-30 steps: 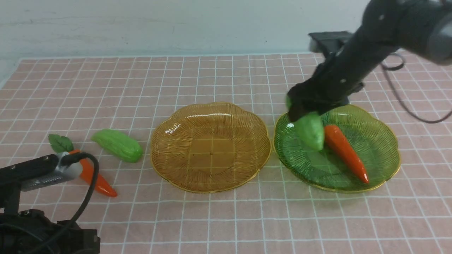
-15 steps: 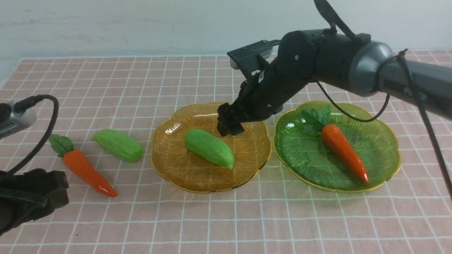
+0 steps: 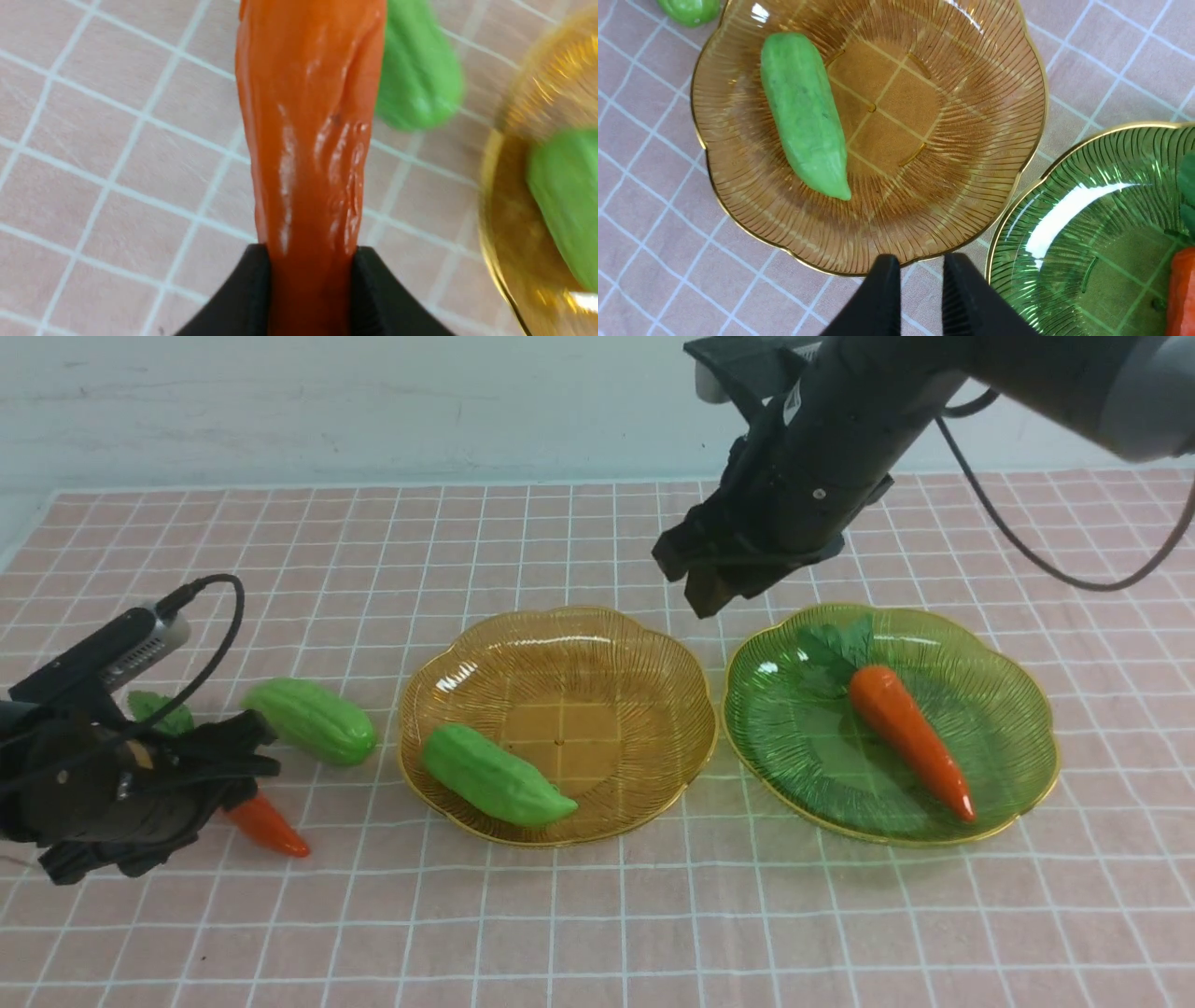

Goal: Put different types of vegetables on the plate.
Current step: 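Pick up the carrot from the table and place it on the green plate with the left gripper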

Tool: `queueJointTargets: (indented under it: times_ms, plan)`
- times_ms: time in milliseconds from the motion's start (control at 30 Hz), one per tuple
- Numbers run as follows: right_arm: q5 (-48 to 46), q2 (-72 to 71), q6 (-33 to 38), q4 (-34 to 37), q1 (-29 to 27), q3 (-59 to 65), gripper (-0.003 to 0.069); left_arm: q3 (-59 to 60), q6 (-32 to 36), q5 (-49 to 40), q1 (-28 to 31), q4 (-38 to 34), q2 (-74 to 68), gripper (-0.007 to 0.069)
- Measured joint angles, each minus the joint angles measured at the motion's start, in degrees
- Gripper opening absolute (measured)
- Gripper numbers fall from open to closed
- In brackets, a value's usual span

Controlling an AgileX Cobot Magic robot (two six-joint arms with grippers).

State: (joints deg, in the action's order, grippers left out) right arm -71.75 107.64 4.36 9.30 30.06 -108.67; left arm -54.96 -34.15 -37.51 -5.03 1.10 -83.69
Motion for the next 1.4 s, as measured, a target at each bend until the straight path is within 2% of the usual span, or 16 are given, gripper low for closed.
queueJointTargets:
  times_ms: [133, 200, 267, 400, 533, 667, 767, 933, 1067, 1167, 1233, 1300, 1333, 1400]
  plan:
    - [0.0, -8.2, 0.3, 0.2, 0.0, 0.0, -0.0001, -8.1, 11.3, -12.6, -3.4, -8.4, 0.0, 0.0165]
    - [-0.2, -14.1, 0.3, 0.2, 0.0, 0.0, -0.0012, -11.4, 17.9, -15.2, -5.7, -14.4, -0.9, 0.0165]
    - [-0.5, -19.3, 0.1, -0.2, 0.0, 0.0, -0.0014, -14.5, 21.7, -16.0, -8.2, -19.7, -2.8, 0.0165]
    - [-0.7, -30.0, -1.4, -2.8, 0.0, 3.3, -0.0015, -23.9, 25.2, -16.4, -15.6, -27.6, -11.8, 0.0165]
    - [-1.1, -40.4, -5.3, -7.5, 0.0, 14.5, -0.0015, -36.2, 25.7, -17.2, -22.5, -28.7, -23.6, 0.0165]
    - [-1.7, -48.3, -10.0, -9.3, 0.0, 25.0, -0.0015, -48.9, 25.7, -17.1, -27.8, -28.7, -35.8, 0.0172]
    - [-1.7, -53.7, -12.1, -9.8, 0.0, 30.8, -0.0015, -57.8, 25.8, -14.4, -30.4, -29.2, -43.9, 0.0230]
    - [-1.9, -58.4, -13.5, -11.6, 0.0, 34.1, -0.0015, -64.2, 25.9, -13.0, -30.6, -32.1, -48.5, 0.0406]
    - [-1.9, -59.2, -14.0, -13.7, 0.0, 34.3, -0.0015, -65.1, 25.9, -14.0, -29.3, -32.8, -48.0, 0.0540]
    - [-1.9, -59.2, -14.1, -15.3, 0.0, 34.5, -0.0015, -66.2, 25.7, -18.6, -25.4, -32.2, -46.6, 0.0578]
    - [-1.9, -59.2, -14.1, -16.4, 0.0, 34.6, -0.0015, -67.9, 25.6, -23.8, -20.7, -30.7, -45.4, 0.0560]
    - [-1.9, -59.2, -14.1, -17.0, 0.0, 34.6, -0.0015, -69.1, 25.5, -29.5, -15.1, -27.2, -43.8, 0.0498]
    - [-1.9, -59.3, -14.1, -17.0, 0.0, 34.6, -0.0015, -69.4, 25.4, -30.8, -12.2, -25.2, -42.8, 0.0427]
    - [-1.9, -59.3, -14.1, -17.2, 0.0, 34.6, -0.0015, -68.9, 25.0, -32.1, -5.2, -21.0, -40.7, 0.0218]
